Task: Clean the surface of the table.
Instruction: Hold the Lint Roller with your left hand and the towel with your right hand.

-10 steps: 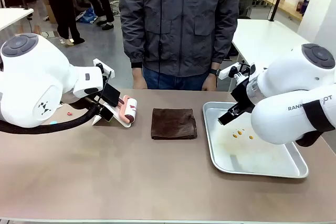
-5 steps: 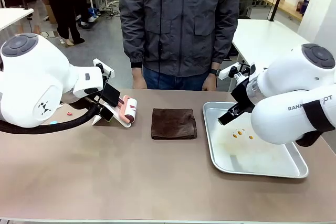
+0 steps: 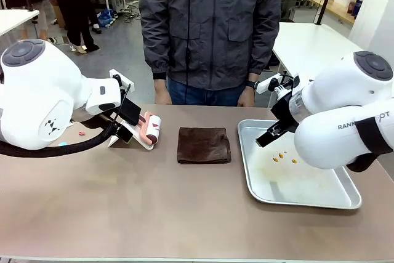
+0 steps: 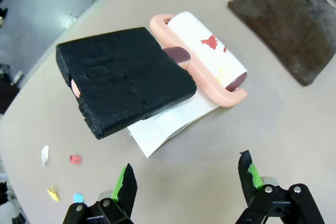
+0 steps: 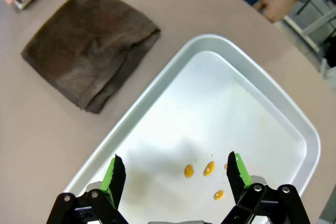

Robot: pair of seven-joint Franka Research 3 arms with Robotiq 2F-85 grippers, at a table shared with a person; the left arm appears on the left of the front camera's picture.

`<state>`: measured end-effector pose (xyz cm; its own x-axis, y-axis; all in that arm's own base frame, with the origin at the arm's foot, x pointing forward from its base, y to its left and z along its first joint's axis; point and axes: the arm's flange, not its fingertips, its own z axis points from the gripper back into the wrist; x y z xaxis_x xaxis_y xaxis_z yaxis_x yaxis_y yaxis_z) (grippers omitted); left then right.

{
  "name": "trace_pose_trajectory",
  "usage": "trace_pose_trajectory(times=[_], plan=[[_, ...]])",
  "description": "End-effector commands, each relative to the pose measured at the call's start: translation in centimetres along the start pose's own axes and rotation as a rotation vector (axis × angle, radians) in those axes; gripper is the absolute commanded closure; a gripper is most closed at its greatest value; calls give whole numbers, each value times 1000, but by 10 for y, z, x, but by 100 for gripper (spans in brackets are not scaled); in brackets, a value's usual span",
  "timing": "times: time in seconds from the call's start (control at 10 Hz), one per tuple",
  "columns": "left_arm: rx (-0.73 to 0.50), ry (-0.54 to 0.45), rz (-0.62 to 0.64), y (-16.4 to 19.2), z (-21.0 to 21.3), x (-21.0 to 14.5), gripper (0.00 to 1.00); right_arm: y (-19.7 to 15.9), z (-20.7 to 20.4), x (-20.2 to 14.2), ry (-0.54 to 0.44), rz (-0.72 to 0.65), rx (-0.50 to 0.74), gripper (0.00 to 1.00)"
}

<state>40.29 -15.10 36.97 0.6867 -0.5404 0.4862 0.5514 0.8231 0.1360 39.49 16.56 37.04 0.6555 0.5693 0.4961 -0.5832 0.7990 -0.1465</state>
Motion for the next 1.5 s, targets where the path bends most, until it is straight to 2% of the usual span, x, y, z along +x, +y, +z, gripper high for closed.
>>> trace_pose_trajectory(times=[0.0,0.2,0.3,0.5,0.6,0.7,0.8,1.4], plan=[[52,89,-42,3,12,4,0,-7,10,7,71,-16,109,0],[246,163,-68,6,25,21,0,5,33,-3,113,-51,208,0],[312,182,10,9,37,35,0,11,49,-15,82,-34,275,0],[331,269,199,13,61,69,0,18,71,-44,85,-86,348,0],[297,362,249,17,72,87,0,13,76,-62,60,-201,381,0],[335,208,88,27,65,46,0,5,72,-72,111,-327,327,0],[335,208,88,27,65,46,0,13,69,-2,93,-126,334,0],[335,208,88,27,65,46,0,13,69,-2,93,-126,334,0]])
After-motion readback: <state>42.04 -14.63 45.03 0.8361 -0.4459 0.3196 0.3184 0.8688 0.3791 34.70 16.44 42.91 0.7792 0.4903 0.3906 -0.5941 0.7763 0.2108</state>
